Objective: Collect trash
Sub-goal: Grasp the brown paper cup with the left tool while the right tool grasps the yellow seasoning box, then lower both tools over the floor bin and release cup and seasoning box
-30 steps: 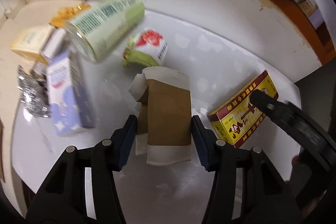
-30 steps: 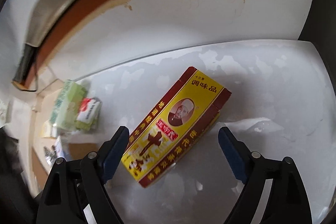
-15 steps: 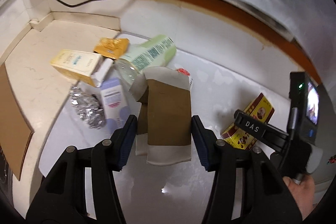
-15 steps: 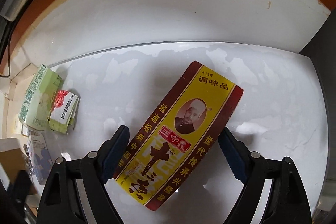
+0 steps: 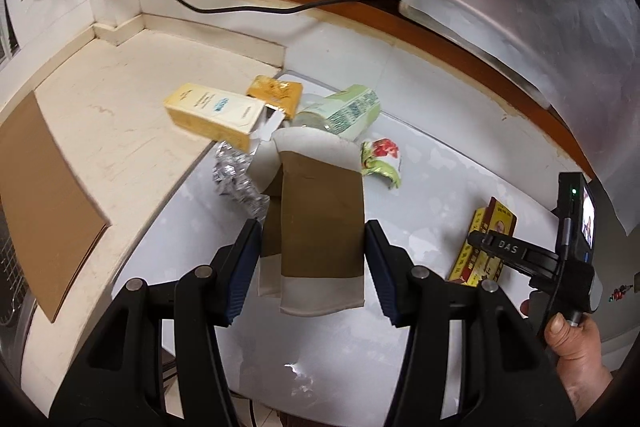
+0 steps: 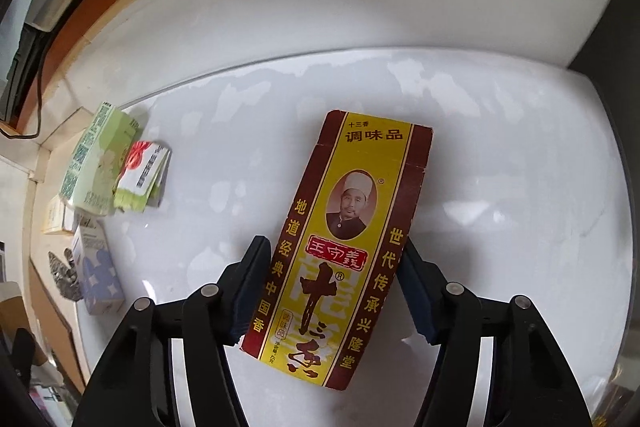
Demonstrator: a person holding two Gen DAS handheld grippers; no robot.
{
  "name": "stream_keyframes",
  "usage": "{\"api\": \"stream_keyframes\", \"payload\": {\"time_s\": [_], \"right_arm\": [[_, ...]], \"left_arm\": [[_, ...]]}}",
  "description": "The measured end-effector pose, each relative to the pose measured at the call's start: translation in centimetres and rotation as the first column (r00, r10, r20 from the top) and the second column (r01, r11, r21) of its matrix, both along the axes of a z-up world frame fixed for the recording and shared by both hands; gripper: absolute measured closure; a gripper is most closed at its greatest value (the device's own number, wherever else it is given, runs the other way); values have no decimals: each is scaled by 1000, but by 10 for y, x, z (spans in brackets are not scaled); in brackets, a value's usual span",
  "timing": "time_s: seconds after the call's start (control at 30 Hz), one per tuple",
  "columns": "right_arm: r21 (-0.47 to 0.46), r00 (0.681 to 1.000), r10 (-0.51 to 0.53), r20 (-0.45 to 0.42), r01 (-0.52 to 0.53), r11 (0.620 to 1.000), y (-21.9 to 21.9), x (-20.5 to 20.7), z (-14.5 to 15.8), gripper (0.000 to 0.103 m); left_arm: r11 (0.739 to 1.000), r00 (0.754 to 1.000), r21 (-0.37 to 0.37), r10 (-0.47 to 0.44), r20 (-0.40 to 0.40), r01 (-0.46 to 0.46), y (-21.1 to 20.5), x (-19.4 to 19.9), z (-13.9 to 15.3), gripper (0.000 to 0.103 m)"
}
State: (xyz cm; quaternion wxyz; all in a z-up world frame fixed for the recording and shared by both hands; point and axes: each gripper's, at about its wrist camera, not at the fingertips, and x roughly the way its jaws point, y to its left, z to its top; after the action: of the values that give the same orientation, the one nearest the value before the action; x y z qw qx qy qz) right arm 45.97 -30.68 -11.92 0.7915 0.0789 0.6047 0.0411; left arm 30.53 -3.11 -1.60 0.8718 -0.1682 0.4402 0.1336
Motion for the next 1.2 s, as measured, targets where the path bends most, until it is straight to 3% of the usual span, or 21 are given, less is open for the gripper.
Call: {"api": "stream_keyframes", "payload": {"time_s": [0.2, 0.4, 0.83, 1.03, 1.2], "right_arm": [[49, 1000, -17, 17, 16, 999, -5, -32, 8, 41], [82, 995, -8, 104, -1, 997, 0, -85, 41, 41], [151, 963, 47, 266, -90, 984, 67, -258, 106, 41], [131, 940, 136, 314, -184, 974, 107, -350, 103, 41], [76, 933, 203, 298, -236, 969, 129, -414, 75, 41]], "left_arm": [[1000, 1000, -10, -21, 8, 21, 8, -26, 2, 54], [998, 998, -10, -66, 11, 66, 14, -60, 4, 54], [990, 990, 1, -138, 15, 138, 59, -183, 10, 54], [983, 983, -34, -182, -10, 182, 78, -240, -20, 54], [976, 978, -91, -205, -42, 200, 87, -271, -59, 54]]}}
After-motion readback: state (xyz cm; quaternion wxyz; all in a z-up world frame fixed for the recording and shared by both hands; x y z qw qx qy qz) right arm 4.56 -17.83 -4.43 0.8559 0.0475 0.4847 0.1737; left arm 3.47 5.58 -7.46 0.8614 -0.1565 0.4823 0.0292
